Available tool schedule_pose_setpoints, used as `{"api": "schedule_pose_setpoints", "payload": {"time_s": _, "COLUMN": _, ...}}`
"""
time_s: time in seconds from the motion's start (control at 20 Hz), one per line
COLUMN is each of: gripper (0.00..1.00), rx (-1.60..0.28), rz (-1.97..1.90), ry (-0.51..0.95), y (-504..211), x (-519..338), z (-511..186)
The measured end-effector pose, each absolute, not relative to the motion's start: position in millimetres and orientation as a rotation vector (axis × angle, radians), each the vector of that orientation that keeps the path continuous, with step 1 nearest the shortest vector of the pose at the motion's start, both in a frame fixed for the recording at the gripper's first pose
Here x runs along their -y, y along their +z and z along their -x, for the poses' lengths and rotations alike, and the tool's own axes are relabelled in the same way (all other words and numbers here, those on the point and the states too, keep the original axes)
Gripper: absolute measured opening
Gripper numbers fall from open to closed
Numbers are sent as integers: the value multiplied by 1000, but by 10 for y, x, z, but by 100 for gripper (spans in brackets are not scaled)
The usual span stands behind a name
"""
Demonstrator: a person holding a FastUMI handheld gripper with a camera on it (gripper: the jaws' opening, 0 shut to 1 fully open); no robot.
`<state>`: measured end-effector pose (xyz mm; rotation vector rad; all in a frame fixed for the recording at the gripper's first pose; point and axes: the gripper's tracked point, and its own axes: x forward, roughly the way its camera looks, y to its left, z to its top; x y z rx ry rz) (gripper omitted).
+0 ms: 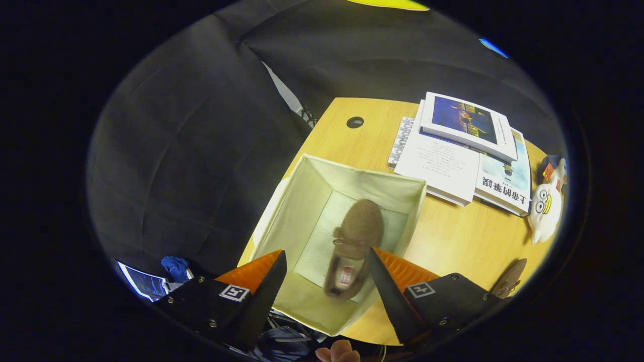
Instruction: Open the storage box then place both shoes into the box .Put the left shoe in first, then the right shoe, with the right side of both shoes facing outward in a uniform manner.
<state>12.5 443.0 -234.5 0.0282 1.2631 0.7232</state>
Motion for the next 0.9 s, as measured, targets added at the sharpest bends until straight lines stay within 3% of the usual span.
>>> {"api": "schedule_pose_setpoints", "payload": {"time_s": 0.9, "gripper": 98, "rx": -1118, "rz": -192, "ry": 661, "y": -1668, "x": -2817, "z": -298}}
